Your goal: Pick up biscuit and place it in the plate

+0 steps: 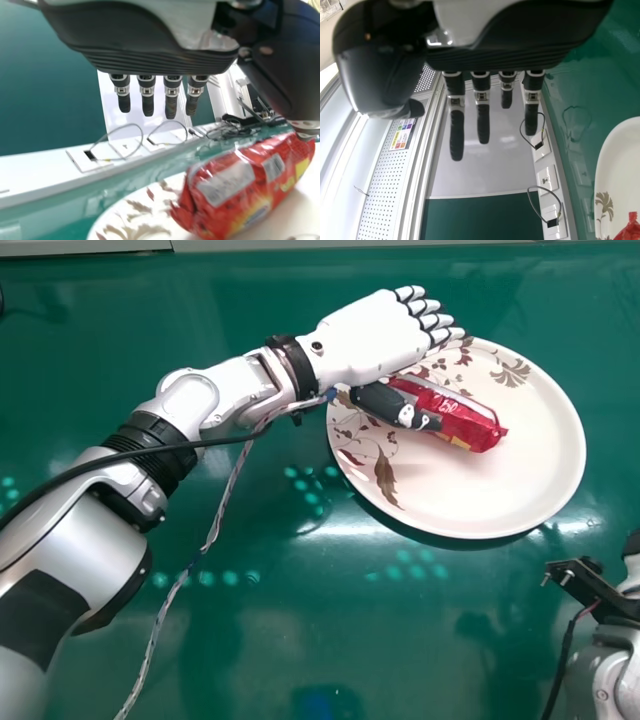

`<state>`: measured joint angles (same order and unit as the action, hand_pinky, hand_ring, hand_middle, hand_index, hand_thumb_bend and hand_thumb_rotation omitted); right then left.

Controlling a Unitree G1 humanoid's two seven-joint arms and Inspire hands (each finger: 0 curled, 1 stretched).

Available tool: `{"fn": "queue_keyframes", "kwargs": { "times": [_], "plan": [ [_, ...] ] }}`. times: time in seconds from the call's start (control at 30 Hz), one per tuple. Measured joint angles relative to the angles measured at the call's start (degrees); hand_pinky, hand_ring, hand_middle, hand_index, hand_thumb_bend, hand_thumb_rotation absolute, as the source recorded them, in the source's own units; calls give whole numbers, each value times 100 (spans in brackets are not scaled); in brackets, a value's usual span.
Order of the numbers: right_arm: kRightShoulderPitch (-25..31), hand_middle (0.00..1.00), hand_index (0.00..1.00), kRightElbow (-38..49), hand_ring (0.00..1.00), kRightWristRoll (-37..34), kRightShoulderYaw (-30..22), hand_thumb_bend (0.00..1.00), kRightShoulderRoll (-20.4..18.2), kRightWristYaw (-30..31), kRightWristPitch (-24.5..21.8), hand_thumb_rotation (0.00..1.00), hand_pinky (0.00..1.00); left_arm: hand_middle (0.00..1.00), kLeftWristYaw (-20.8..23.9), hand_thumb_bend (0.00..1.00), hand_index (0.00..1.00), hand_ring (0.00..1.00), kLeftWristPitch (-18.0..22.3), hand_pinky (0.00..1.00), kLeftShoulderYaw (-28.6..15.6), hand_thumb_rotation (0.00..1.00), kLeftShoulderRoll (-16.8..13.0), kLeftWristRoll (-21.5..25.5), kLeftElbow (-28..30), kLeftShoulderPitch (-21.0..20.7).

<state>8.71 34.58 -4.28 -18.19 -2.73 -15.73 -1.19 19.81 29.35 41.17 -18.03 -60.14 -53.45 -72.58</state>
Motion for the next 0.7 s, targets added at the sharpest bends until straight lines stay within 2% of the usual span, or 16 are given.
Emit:
{"fn": "queue_keyframes", "kwargs": {
  "times": [0.07, 0.23, 0.33, 0.37, 0.47, 0.5, 0.57, 0.67, 0.7],
  "plan": [
    [-1, 74, 49, -4, 75, 7, 9, 50, 0, -4, 1, 14, 68, 100, 140, 91, 100, 100, -70, 100, -25, 100, -38, 9, 113, 42],
    [24, 73, 49, 3, 74, 12, 37, 50, -31, -25, -6, 14, 68, 100, 6, 84, 100, 100, -28, 100, -387, 100, -314, 346, 737, 354],
    [106, 74, 49, 26, 76, 19, 46, 50, -45, -35, -1, 14, 70, 100, 18, 81, 100, 100, 23, 93, -710, 100, -655, 622, 1229, 668],
    [140, 76, 49, 29, 77, 20, 45, 50, -44, -37, 2, 14, 71, 97, -37, 77, 100, 96, 30, 89, -827, 100, -760, 716, 1397, 783],
    [233, 77, 49, 45, 78, 26, 64, 50, -41, -38, 17, 14, 71, 90, -626, 73, 96, 89, -38, 81, -1308, 99, -1113, 1291, 2107, 1269],
    [279, 78, 64, 51, 79, 34, 69, 52, -40, -41, 19, 15, 72, 88, -885, 72, 95, 87, -39, 78, -1523, 100, -1250, 1601, 2371, 1481],
    [355, 78, 72, 52, 78, 43, 79, 53, -36, -54, 28, 16, 72, 86, -1313, 72, 96, 86, -97, 82, -1879, 99, -1474, 2052, 2817, 1805],
    [404, 76, 73, 46, 77, 35, 108, 54, -35, -72, 87, 15, 72, 79, -1682, 65, 88, 78, -151, 73, -2451, 90, -1767, 2665, 3329, 2304],
    [406, 76, 73, 42, 76, 31, 126, 53, -35, -74, 117, 15, 71, 78, -1758, 64, 88, 77, -160, 73, -2636, 88, -1812, 2859, 3469, 2468]
  ]
}}
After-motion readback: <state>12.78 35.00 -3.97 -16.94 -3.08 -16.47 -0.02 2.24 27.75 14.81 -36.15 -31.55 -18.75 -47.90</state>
